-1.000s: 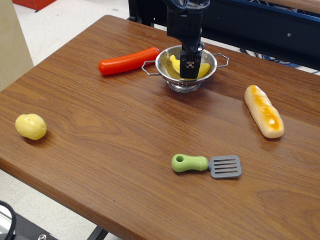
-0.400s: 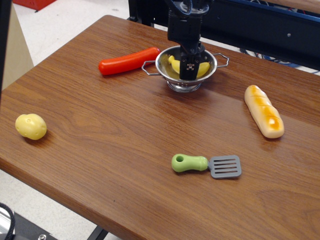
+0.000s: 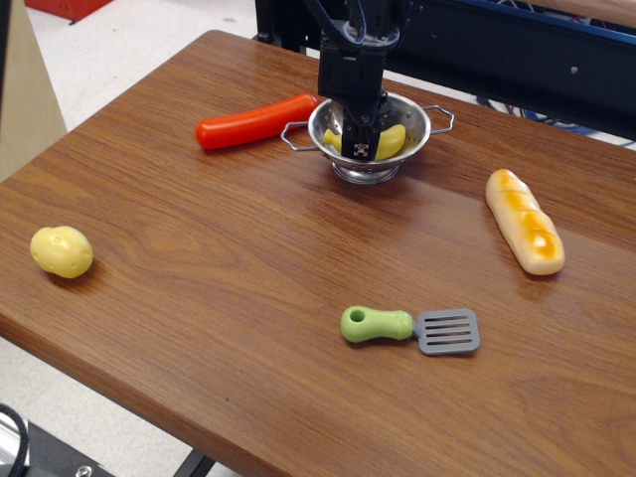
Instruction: Take banana out of colander
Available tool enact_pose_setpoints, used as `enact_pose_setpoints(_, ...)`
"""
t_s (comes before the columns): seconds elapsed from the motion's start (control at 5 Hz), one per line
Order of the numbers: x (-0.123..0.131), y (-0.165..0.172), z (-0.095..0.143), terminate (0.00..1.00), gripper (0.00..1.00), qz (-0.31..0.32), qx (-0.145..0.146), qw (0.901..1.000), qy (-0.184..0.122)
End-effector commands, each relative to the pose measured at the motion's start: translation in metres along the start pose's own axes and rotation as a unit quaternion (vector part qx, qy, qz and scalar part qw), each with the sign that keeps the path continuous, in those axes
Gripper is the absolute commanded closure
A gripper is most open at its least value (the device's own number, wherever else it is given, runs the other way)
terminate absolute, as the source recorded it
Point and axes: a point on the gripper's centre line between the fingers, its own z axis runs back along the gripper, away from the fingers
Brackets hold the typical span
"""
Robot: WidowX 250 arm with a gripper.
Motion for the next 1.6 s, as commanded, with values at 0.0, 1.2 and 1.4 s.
enact_pose_setpoints(0.0,0.009,-0.012,0.066,0.0,1.0,-0.017,-0.06,0.9973,0.039)
enact_pose_setpoints(1.2,0.081,0.088,0.059,0.0,1.0,-0.231,-0.016,0.972,0.041)
enact_pose_setpoints(1.4,0.098,0.11,0.04,0.0,1.0,-0.253,-0.003,0.9674,0.013)
